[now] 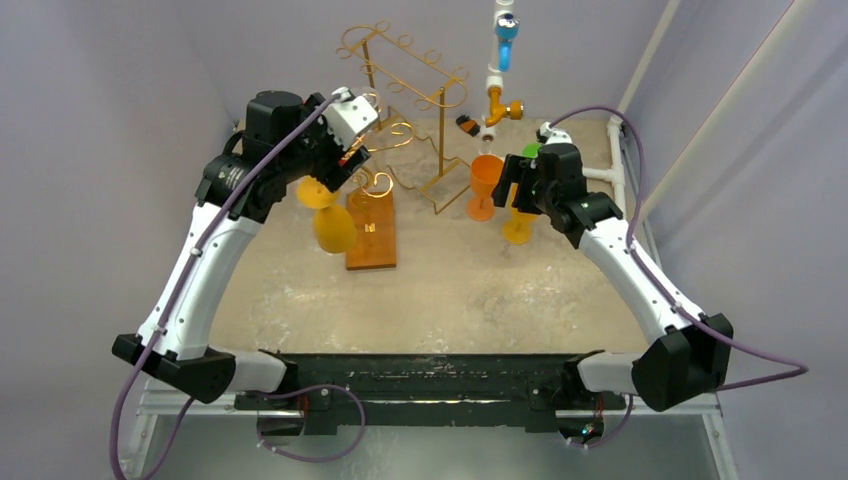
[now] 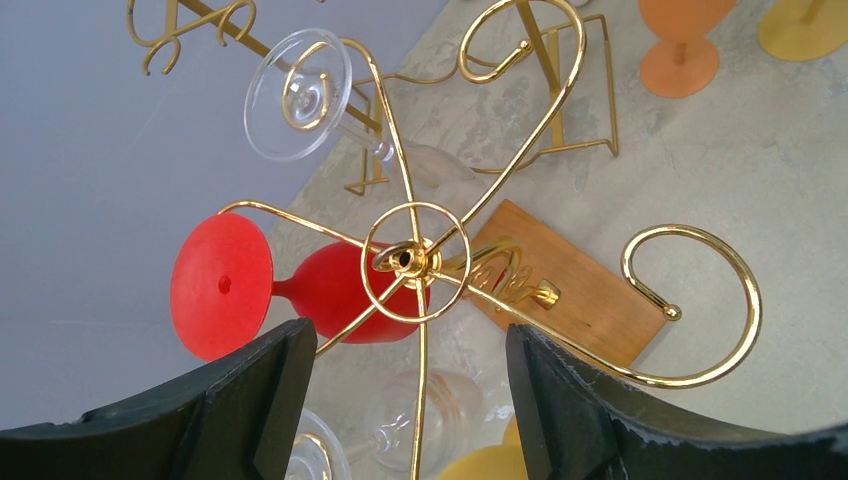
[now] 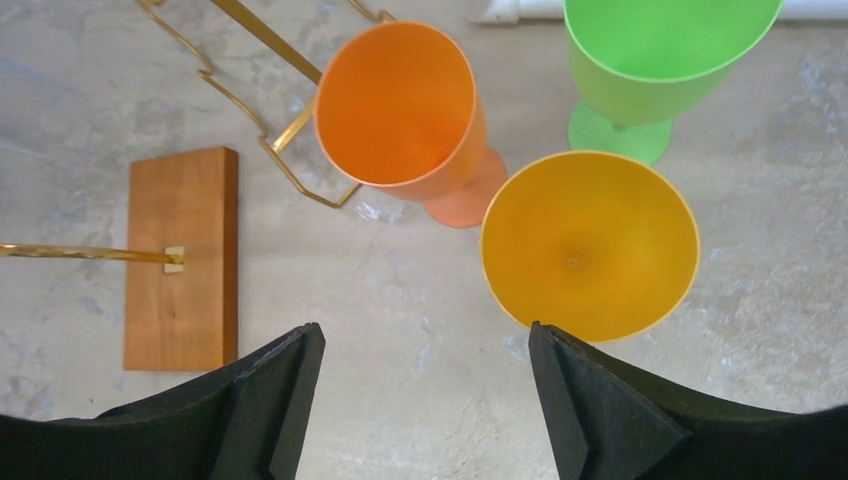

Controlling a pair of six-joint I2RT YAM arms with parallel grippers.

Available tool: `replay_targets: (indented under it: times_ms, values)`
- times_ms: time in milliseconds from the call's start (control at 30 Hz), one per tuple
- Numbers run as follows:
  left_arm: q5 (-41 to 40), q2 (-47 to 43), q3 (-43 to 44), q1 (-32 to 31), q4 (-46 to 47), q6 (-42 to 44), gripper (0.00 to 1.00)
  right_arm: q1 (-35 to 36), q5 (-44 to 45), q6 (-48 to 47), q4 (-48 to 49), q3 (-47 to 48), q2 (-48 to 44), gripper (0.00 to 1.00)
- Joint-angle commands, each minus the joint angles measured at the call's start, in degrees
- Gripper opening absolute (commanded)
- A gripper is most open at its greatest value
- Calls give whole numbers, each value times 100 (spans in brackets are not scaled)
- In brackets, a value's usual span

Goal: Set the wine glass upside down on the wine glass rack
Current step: Pick up the wine glass at the center of the board, then turn the wine glass upside down at the wine rack.

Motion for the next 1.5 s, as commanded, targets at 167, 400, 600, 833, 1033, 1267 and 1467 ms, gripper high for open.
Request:
replay_targets:
  times_ms: [167,400,600,833,1033,1267,1467]
  values:
    - [-163,-428,320,-5,-429,-225,75,11,442,-403,127,130,572,66]
    - [-75,-508,425,-5,-530,-249,75,11,712,-544,38,394,1109,59]
    - [20,-553,376,-5,-555,-226,76,12,639,-462,15,185,1157,16]
    - [494,-563,379,-5,-540,-306,77,49,-279,-105,-273,143,-283,0]
    - [1323,-681,310,-5,-474,-609,79,76,-1778,302,-776,838,-1562,0]
    - [2800,-722,58,-14,-273,-1073,87,73,-3231,1108,504,1074,-1958,0]
    - [3412,-565,-58,-13,19,-1694,88,250,-3760,1572,1841,1124,-1568,0]
